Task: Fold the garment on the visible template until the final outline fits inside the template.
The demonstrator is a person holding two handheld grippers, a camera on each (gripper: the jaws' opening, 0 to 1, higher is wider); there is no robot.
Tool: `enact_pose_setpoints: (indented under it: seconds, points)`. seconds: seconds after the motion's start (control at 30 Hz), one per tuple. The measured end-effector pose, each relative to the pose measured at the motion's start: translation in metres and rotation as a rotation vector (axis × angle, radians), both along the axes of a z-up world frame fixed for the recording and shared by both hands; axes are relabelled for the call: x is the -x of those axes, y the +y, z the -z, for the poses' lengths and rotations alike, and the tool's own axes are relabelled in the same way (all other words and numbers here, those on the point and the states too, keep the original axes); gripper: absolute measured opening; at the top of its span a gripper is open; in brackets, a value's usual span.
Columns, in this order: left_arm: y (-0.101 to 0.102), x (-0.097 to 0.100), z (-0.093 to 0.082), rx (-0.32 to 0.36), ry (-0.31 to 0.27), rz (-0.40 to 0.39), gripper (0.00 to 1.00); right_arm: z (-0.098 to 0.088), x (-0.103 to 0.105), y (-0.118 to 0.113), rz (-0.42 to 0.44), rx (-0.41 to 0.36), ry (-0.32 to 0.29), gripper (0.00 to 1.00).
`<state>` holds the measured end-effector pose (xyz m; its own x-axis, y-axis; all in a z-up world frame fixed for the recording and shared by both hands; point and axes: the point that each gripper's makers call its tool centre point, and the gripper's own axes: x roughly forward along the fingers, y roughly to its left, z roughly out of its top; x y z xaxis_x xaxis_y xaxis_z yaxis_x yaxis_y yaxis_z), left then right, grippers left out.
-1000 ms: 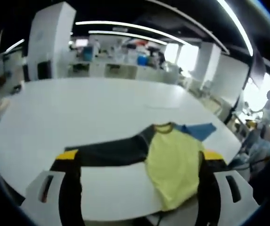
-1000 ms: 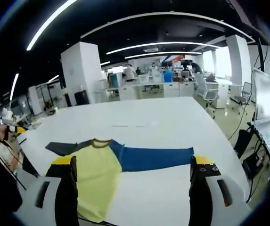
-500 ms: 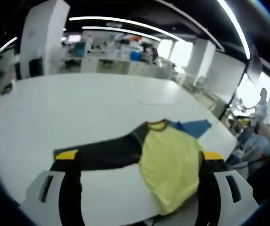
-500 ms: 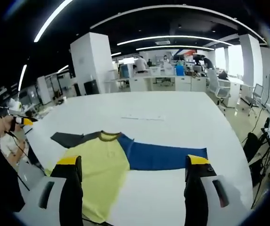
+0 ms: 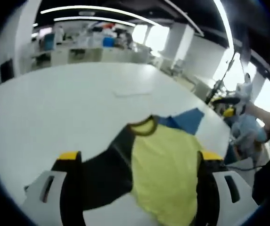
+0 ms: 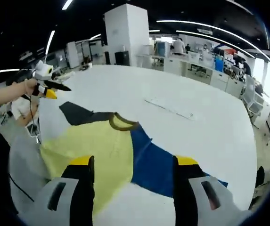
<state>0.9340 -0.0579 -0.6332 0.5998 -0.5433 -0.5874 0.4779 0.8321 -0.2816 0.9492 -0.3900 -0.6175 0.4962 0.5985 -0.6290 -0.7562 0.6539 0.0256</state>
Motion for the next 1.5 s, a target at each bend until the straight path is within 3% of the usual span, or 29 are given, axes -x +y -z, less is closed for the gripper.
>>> enact_pose_setpoints:
  seconds: [0.13,0.3,0.57,0.8,1.03,1.4,1.43,1.5]
  points:
    - [-0.008,-0.015,0.025,-0.030,0.047,0.039,0.94,0.021,-0.021,0.017,-0.059,0.023,0.035,0.64]
    - [-0.010,-0.036,0.056,-0.064,0.095,0.064,0.84,0.050,-0.043,0.033,-0.123,0.064,0.083,0.58]
    - [-0.020,-0.075,0.093,-0.104,0.120,0.134,0.77,0.091,-0.080,0.051,-0.209,0.158,0.134,0.50]
    - [-0.033,-0.093,0.111,-0.139,0.129,0.206,0.66,0.118,-0.105,0.071,-0.263,0.198,0.167,0.44]
    - [-0.039,-0.100,0.127,-0.199,0.124,0.273,0.54,0.142,-0.117,0.091,-0.305,0.224,0.187,0.36]
    - [-0.044,-0.111,0.139,-0.217,0.113,0.304,0.36,0.154,-0.127,0.106,-0.351,0.228,0.172,0.26]
    - [-0.046,-0.116,0.138,-0.222,0.072,0.316,0.33,0.155,-0.128,0.106,-0.354,0.228,0.172,0.25]
    - [-0.044,-0.112,0.139,-0.227,0.102,0.311,0.31,0.157,-0.128,0.107,-0.357,0.229,0.174,0.24]
